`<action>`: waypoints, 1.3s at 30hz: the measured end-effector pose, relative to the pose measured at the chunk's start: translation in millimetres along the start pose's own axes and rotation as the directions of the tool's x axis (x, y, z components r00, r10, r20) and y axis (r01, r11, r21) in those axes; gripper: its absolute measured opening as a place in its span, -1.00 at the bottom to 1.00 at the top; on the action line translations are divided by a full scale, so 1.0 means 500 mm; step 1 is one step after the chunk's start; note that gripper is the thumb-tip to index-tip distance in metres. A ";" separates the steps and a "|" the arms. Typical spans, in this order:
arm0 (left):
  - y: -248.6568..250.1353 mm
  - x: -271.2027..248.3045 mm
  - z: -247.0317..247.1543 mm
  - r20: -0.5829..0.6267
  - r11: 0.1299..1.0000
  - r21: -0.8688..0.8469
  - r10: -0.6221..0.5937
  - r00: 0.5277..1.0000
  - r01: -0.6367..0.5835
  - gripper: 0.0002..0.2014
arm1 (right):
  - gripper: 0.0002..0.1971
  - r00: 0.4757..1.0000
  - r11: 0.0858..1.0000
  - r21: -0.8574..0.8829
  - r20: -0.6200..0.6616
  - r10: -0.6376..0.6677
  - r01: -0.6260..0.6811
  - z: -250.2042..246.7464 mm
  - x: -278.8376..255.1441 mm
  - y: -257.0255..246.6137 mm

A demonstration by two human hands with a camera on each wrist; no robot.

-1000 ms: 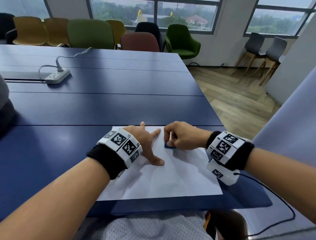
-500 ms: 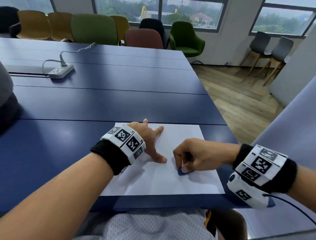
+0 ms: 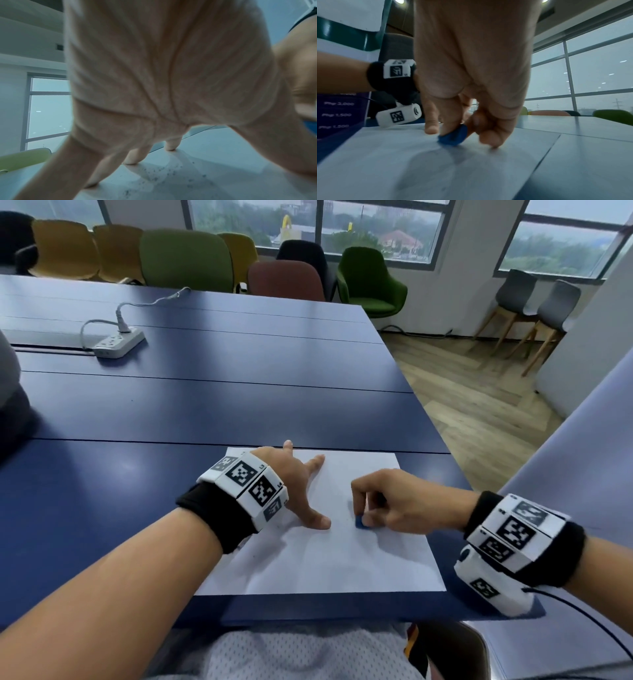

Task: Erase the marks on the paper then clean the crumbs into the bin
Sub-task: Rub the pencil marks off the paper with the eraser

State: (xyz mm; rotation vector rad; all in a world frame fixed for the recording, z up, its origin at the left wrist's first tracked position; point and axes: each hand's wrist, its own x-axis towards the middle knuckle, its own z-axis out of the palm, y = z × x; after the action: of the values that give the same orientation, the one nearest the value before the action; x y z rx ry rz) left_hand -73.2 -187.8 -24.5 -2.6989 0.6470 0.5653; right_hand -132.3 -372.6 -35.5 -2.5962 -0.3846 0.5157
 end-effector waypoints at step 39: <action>-0.004 0.013 0.003 0.044 1.000 0.003 0.004 0.999 -0.004 0.21 | -0.93 0.986 0.990 -0.080 -0.130 0.106 -0.117 -0.085 0.118 0.021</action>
State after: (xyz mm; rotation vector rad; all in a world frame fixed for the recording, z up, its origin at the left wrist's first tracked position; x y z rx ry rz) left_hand -67.6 -187.8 -28.3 -2.6753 0.6418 0.6222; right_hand -59.8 -377.2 -22.6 -2.7300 -0.2251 0.3777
